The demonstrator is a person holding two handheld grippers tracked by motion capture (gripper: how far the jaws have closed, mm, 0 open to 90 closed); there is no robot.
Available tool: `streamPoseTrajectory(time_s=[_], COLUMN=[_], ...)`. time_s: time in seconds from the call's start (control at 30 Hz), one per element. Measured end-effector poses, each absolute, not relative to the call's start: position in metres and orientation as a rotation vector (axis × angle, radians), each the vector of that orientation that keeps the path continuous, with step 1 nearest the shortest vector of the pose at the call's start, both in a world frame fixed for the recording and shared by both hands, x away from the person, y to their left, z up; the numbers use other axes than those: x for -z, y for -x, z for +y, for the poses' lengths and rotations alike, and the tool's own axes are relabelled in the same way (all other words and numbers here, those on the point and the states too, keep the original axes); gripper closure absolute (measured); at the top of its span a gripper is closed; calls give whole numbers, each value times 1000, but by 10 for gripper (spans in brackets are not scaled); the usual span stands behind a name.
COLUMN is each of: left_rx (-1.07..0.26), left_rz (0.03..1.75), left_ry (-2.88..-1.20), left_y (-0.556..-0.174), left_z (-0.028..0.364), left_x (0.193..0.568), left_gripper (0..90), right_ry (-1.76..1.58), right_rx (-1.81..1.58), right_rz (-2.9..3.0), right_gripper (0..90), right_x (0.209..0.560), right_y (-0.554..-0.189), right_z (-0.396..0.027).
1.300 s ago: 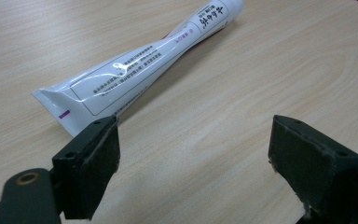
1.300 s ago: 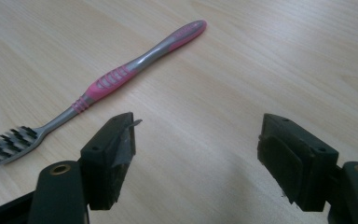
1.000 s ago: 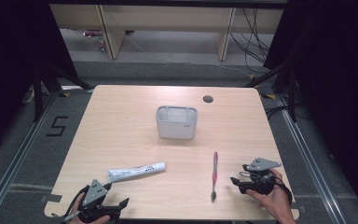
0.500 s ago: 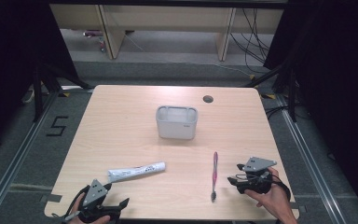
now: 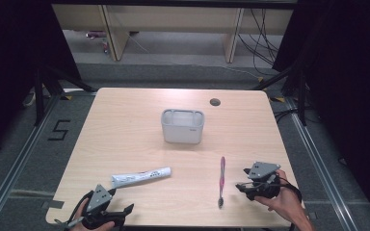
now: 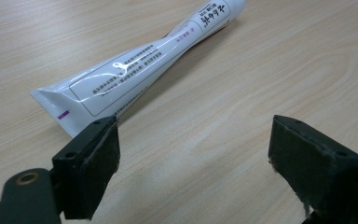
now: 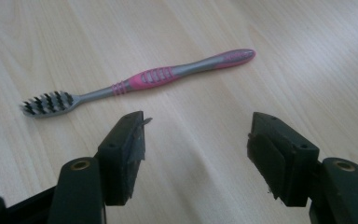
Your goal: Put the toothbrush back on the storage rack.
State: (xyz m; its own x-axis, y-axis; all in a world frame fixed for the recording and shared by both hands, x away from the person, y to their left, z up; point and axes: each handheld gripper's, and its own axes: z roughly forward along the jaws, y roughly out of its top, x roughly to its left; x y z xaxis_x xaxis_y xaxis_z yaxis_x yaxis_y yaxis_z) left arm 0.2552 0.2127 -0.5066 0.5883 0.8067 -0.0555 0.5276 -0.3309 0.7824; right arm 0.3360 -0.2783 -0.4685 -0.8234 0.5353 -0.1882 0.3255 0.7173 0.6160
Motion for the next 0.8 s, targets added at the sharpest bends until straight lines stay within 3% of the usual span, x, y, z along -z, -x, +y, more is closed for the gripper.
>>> streamPoseTrajectory(time_s=[0.8], left_rx=[-440], left_rz=[1055], left_ry=[-2016], left_y=[-256], left_z=[214], left_x=[507], left_gripper=[161], right_ry=[-238], right_rx=[-554], right_rz=[2817], right_gripper=[361], right_x=[455], right_y=[-367], right_z=[-230])
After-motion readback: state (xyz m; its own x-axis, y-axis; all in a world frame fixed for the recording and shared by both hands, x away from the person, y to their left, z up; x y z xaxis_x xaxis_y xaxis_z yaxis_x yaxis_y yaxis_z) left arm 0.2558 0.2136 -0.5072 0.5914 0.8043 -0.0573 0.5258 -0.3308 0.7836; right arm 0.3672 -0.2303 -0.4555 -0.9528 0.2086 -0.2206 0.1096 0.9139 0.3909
